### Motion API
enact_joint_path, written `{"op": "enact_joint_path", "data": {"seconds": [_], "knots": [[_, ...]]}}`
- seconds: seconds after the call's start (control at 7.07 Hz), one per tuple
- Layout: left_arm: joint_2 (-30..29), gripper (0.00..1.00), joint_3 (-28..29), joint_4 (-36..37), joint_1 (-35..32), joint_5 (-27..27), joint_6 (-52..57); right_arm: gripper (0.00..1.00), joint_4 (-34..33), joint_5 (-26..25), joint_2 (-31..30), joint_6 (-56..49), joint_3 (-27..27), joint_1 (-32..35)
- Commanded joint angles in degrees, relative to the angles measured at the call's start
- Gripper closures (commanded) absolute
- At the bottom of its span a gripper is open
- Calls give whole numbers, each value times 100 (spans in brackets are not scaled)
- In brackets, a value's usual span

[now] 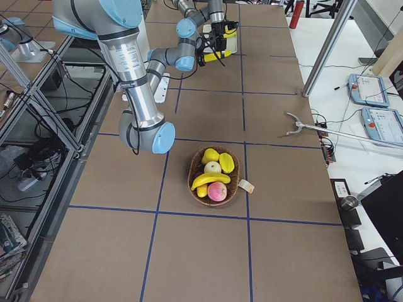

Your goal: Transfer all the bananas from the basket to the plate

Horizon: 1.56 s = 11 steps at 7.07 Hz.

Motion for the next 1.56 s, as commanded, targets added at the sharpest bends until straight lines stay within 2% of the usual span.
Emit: {"op": "enact_joint_path", "data": {"seconds": [0.0,0.28,0.57,0.85,1.13,1.41], "knots": [[551,100,-55,258,-406,-380,19,0,-289,18,-287,-7,367,76],[1008,100,-107,267,-785,-532,402,0,-289,27,-622,-7,553,181],[2122,100,-309,267,-996,-532,1306,0,-289,27,-737,-7,562,260],[2897,100,-266,407,-1233,-480,2430,0,-289,27,-965,-7,694,287],[3024,100,5,715,-1314,-322,3225,0,-289,27,-966,-7,686,287],[2989,100,331,715,-1383,-295,3349,0,-289,27,-966,-7,677,287]]}}
